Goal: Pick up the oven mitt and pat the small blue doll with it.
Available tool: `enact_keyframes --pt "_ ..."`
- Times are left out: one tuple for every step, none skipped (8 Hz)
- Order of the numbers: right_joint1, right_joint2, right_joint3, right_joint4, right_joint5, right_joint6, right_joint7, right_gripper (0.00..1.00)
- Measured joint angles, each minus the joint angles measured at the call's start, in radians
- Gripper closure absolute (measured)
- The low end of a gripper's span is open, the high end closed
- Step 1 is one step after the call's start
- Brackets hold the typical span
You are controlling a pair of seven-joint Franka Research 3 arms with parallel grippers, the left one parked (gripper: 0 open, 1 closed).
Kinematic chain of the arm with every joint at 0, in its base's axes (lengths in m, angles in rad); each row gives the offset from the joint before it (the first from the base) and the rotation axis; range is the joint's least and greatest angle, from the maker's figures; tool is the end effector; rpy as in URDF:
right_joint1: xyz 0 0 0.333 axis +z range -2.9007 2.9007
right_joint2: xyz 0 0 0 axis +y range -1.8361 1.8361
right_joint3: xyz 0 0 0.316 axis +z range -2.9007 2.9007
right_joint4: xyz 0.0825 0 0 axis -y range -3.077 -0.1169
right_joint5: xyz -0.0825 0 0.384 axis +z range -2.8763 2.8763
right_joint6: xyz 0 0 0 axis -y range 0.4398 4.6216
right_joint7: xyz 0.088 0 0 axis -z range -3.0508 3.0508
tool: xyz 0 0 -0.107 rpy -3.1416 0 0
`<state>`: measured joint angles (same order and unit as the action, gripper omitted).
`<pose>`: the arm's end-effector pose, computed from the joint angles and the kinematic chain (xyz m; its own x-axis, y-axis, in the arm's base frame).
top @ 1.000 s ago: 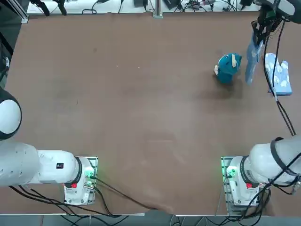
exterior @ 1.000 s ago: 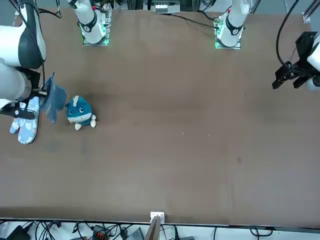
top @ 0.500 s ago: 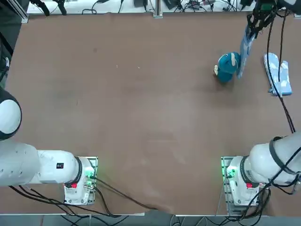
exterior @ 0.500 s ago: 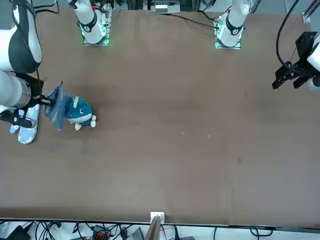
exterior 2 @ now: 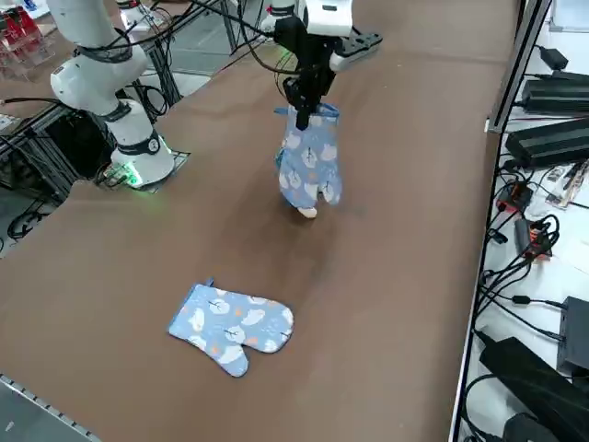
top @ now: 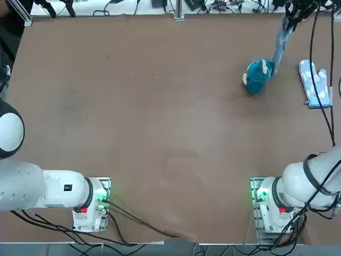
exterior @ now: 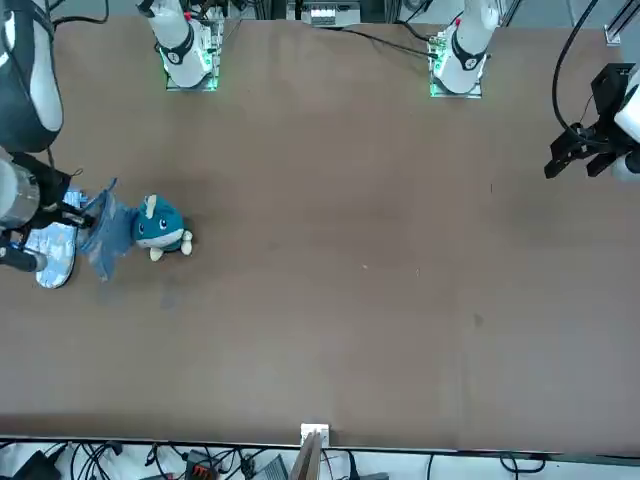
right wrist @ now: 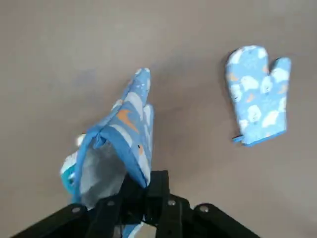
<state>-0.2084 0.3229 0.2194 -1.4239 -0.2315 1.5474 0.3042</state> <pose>0.6354 -0.0369 0.5035 0.9482 -0.2881 -0.1341 -0.2573 -0.9437 0.2081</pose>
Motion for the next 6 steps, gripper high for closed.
enact_keyframes --pt "0.001 0.0 0.0 0.005 -0.041 -0.03 -0.009 0.97" --pt "0.002 0.0 0.0 0.005 -0.051 -0.076 -0.009 0.97" --pt "0.004 0.002 0.002 0.004 -0.051 -0.109 -0.009 0.97" --pt "0.009 0.005 0.003 0.004 -0.03 -0.126 -0.009 0.97" --pt "0.014 0.008 0.003 0.004 0.014 -0.13 -0.007 0.97" --pt "0.016 0.01 0.003 0.004 0.053 -0.13 -0.006 0.97"
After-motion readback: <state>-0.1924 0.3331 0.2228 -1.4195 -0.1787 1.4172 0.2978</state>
